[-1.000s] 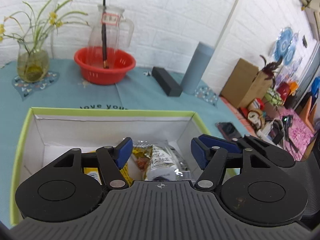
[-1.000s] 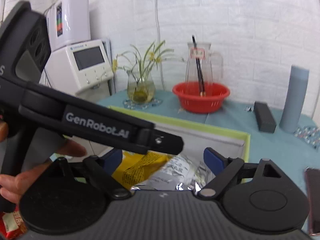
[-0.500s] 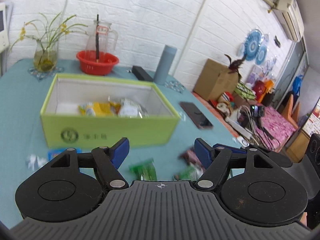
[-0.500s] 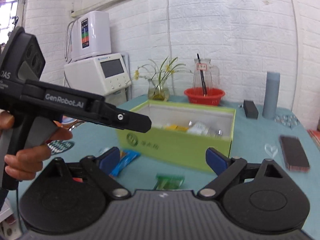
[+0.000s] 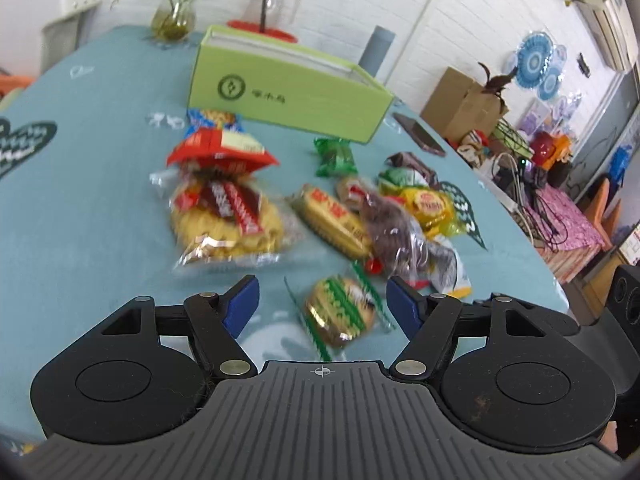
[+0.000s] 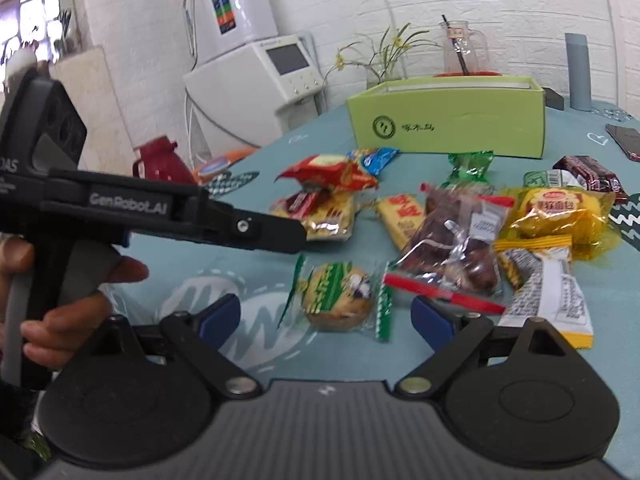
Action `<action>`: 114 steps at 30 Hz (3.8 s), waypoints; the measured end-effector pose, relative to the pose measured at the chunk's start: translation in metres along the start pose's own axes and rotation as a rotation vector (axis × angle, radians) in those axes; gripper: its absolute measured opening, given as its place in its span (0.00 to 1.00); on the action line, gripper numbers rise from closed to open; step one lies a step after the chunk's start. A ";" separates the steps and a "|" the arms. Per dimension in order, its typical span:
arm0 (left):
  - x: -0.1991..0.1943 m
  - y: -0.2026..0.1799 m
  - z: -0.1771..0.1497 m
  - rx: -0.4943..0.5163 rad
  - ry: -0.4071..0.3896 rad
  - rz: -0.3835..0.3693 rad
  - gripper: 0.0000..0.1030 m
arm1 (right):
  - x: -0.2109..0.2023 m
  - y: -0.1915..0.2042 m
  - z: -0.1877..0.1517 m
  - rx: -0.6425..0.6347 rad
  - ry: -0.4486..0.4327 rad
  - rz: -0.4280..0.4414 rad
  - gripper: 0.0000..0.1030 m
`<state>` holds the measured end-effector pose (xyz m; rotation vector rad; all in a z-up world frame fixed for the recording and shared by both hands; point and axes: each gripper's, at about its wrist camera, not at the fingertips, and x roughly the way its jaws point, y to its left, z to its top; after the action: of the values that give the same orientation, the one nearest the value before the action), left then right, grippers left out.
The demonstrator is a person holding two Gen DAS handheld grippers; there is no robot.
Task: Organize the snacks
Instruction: 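Grasp the round biscuit packet with green edges using both grippers, then carry the biscuit packet into the green box and release, then grasp the Danco Galette bag with both grippers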
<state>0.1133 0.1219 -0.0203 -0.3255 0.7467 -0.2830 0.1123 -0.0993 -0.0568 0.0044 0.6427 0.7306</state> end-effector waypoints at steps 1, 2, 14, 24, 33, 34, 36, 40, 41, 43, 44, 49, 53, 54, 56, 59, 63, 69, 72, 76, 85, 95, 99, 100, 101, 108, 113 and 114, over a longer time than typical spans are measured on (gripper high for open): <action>0.001 0.003 -0.003 -0.015 0.007 -0.001 0.50 | 0.003 0.003 -0.002 -0.010 0.008 -0.009 0.89; 0.003 0.006 -0.006 -0.027 0.016 -0.013 0.49 | 0.005 0.005 -0.004 -0.015 0.018 -0.012 0.89; 0.010 0.030 -0.005 -0.101 0.048 -0.029 0.36 | 0.049 0.030 0.006 -0.116 0.037 0.021 0.89; 0.004 0.036 -0.009 -0.091 0.041 0.028 0.38 | 0.058 0.038 0.006 -0.166 0.030 0.023 0.91; 0.011 0.020 -0.015 -0.062 0.048 0.022 0.10 | 0.051 0.042 -0.004 -0.205 -0.029 -0.051 0.66; 0.012 0.017 -0.014 -0.058 0.051 0.033 0.09 | 0.048 0.040 -0.003 -0.192 -0.035 -0.046 0.66; 0.012 0.008 -0.010 -0.041 0.052 0.046 0.06 | 0.041 0.037 0.003 -0.184 -0.051 -0.039 0.58; 0.017 -0.004 0.002 -0.040 0.058 0.022 0.03 | 0.032 0.019 0.005 -0.116 -0.072 -0.051 0.58; 0.020 -0.006 0.003 -0.038 0.064 0.020 0.00 | 0.031 0.012 0.004 -0.080 -0.068 -0.048 0.58; 0.024 -0.011 0.005 -0.034 0.069 0.010 0.00 | 0.028 0.006 0.003 -0.066 -0.075 -0.059 0.57; 0.026 -0.012 0.005 -0.030 0.069 0.006 0.00 | 0.027 0.005 0.003 -0.065 -0.076 -0.067 0.60; 0.037 -0.006 0.002 -0.065 0.097 0.015 0.09 | 0.031 -0.004 -0.002 -0.038 -0.051 -0.061 0.75; 0.036 -0.002 0.001 -0.073 0.090 0.025 0.19 | 0.026 -0.003 -0.006 -0.046 -0.052 -0.069 0.79; 0.036 -0.002 0.000 -0.073 0.089 0.025 0.20 | 0.026 -0.001 -0.007 -0.051 -0.050 -0.070 0.80; 0.036 -0.003 -0.001 -0.072 0.085 0.021 0.23 | 0.028 0.003 -0.010 -0.075 -0.054 -0.078 0.82; 0.038 -0.007 -0.002 -0.046 0.078 0.033 0.20 | 0.034 0.014 -0.012 -0.152 -0.056 -0.110 0.75; 0.030 -0.013 0.002 -0.030 0.056 0.035 0.03 | 0.031 0.017 -0.006 -0.147 -0.056 -0.097 0.70; 0.004 -0.032 0.038 0.011 -0.061 -0.006 0.02 | 0.008 0.012 0.032 -0.160 -0.167 -0.105 0.70; 0.007 -0.037 0.068 0.043 -0.105 0.003 0.03 | 0.016 0.003 0.061 -0.188 -0.196 -0.112 0.70; 0.031 -0.027 0.130 0.052 -0.169 0.006 0.03 | 0.047 -0.017 0.123 -0.263 -0.214 -0.129 0.70; 0.118 0.021 0.268 0.051 -0.207 0.085 0.03 | 0.176 -0.076 0.255 -0.291 -0.142 -0.092 0.70; 0.166 0.067 0.290 0.030 -0.158 0.121 0.22 | 0.243 -0.099 0.269 -0.277 -0.052 -0.038 0.75; 0.132 0.057 0.289 0.032 -0.214 0.098 0.24 | 0.197 -0.090 0.277 -0.284 -0.142 -0.055 0.80; 0.119 0.051 0.287 0.039 -0.236 0.090 0.26 | 0.179 -0.086 0.279 -0.288 -0.173 -0.060 0.81; 0.107 0.047 0.284 0.046 -0.251 0.086 0.28 | 0.162 -0.082 0.278 -0.294 -0.206 -0.071 0.83; 0.039 0.022 0.226 0.075 -0.295 0.077 0.39 | 0.068 -0.056 0.223 -0.242 -0.307 -0.062 0.91; 0.029 0.039 0.161 0.003 -0.216 0.108 0.41 | 0.062 -0.042 0.149 -0.140 -0.203 -0.007 0.91; 0.030 0.043 0.149 -0.015 -0.196 0.114 0.41 | 0.064 -0.038 0.134 -0.116 -0.179 0.008 0.91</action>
<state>0.2446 0.1786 0.0473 -0.3188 0.5723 -0.1355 0.2451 -0.0599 0.0080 -0.0345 0.4294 0.7649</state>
